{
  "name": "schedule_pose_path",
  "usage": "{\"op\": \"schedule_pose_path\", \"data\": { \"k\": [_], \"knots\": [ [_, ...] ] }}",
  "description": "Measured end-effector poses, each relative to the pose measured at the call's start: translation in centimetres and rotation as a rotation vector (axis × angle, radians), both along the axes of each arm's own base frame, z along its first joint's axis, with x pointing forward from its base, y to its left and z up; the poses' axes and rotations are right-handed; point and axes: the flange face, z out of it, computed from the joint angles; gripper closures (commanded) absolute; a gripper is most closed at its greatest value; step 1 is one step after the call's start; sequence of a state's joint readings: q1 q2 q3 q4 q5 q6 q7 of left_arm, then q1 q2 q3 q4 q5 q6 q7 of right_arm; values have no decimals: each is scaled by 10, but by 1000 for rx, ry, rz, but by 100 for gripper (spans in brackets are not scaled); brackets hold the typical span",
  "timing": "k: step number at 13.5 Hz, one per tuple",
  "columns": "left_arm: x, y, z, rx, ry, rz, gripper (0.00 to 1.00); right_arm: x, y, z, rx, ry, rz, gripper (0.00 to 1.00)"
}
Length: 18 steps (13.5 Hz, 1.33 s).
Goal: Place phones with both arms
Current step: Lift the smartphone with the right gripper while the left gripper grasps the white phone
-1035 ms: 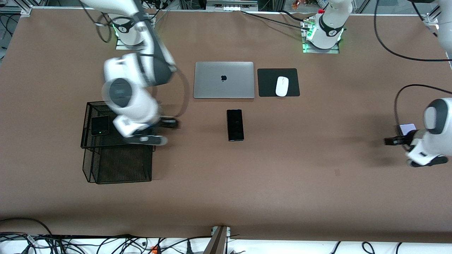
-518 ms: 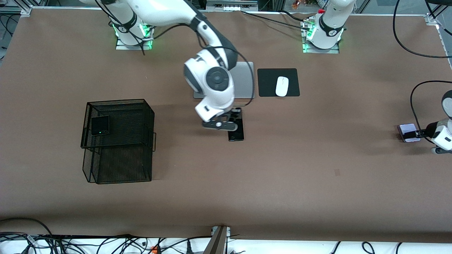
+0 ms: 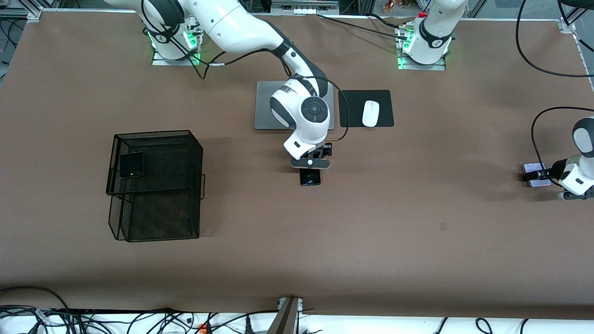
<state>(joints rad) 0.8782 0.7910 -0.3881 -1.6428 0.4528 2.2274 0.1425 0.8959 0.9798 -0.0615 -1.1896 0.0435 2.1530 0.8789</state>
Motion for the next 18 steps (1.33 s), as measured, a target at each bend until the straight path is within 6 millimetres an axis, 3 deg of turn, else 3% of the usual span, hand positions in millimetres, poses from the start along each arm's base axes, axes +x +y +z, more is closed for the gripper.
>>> {"op": "schedule_pose_path", "data": {
  "k": [2,3,4,5,6,7,9,11,13,15,16,18],
  "knots": [
    [1,-3,1,-10,15,-28,79,-3,1,-9,-4,3,4,0],
    [2,-7,7,-18,34,-43,79,-3,3,-11,2,-3,6,13],
    [7,-15,20,-26,51,-59,79,-4,4,-14,7,-8,8,61],
    [16,-29,38,-33,63,-81,79,-4,4,-16,9,-11,10,84],
    [25,-46,61,-38,76,-107,79,-4,5,-13,12,-15,11,95],
    [35,-64,87,-42,90,-133,79,-3,5,-12,14,-16,12,100],
    [55,-101,139,-51,110,-187,79,-3,4,-13,9,-12,11,100],
    [75,-147,177,-57,105,-254,79,3,4,2,-8,3,4,100],
    [92,-200,196,-61,104,-320,79,19,-1,48,-18,20,-17,100],
    [102,-259,199,-127,102,-336,77,45,-27,121,3,44,-46,100],
    [104,-291,196,-181,111,-319,77,61,-55,161,8,62,-54,100],
    [105,-367,185,-223,149,-287,77,93,-130,224,-15,116,-52,100]
  ]
}}
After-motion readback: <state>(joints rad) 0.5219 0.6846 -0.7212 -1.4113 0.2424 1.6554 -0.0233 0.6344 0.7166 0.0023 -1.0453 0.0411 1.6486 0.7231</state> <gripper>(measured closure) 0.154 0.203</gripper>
